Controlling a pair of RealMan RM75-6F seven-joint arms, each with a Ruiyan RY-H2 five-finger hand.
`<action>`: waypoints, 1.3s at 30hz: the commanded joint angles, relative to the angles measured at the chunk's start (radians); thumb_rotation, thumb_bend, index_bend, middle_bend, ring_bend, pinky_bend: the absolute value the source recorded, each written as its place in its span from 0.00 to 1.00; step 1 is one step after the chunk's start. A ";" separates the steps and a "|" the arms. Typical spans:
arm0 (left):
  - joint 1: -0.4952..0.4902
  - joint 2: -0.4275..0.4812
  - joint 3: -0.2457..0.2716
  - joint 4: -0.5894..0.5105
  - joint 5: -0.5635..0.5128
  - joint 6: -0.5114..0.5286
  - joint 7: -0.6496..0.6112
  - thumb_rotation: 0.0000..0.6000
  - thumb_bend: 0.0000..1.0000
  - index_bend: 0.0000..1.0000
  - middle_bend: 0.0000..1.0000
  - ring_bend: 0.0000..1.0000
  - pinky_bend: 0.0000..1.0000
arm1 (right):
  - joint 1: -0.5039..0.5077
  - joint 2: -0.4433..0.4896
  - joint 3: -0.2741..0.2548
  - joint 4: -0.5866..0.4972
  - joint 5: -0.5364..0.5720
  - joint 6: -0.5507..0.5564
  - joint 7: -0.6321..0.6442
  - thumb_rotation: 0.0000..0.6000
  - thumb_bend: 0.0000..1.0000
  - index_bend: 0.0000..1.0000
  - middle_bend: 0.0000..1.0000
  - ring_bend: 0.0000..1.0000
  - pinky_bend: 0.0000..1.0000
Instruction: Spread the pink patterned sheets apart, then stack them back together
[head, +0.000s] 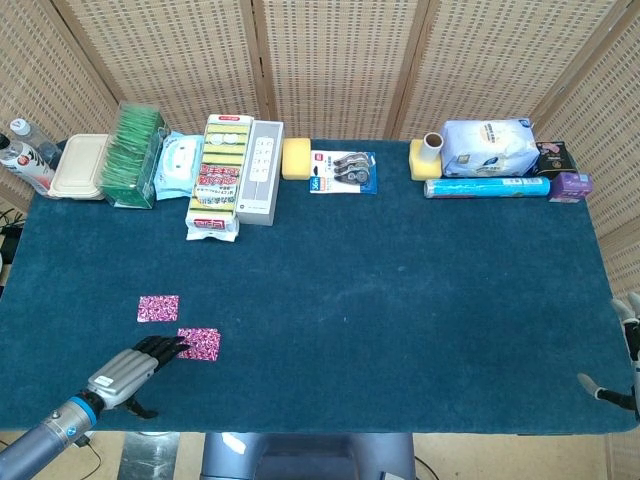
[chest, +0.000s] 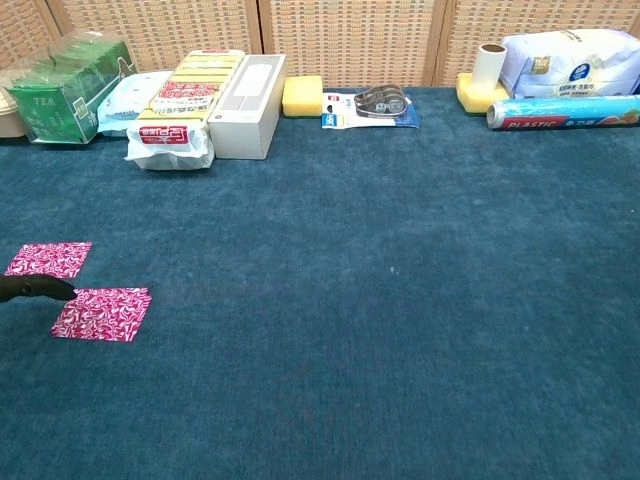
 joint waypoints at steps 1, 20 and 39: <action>0.003 -0.011 0.009 0.000 0.008 -0.002 0.016 1.00 0.06 0.00 0.00 0.00 0.02 | 0.000 0.001 -0.001 0.001 -0.003 -0.001 0.003 1.00 0.00 0.07 0.01 0.00 0.00; -0.048 -0.088 -0.045 -0.020 -0.146 -0.107 0.204 1.00 0.06 0.00 0.00 0.00 0.02 | -0.001 0.006 0.000 0.003 0.000 -0.001 0.013 1.00 0.00 0.06 0.01 0.00 0.00; -0.097 -0.129 -0.088 -0.022 -0.298 -0.147 0.308 1.00 0.06 0.00 0.00 0.00 0.02 | 0.000 0.007 -0.001 0.003 0.006 -0.008 0.010 1.00 0.00 0.07 0.01 0.00 0.00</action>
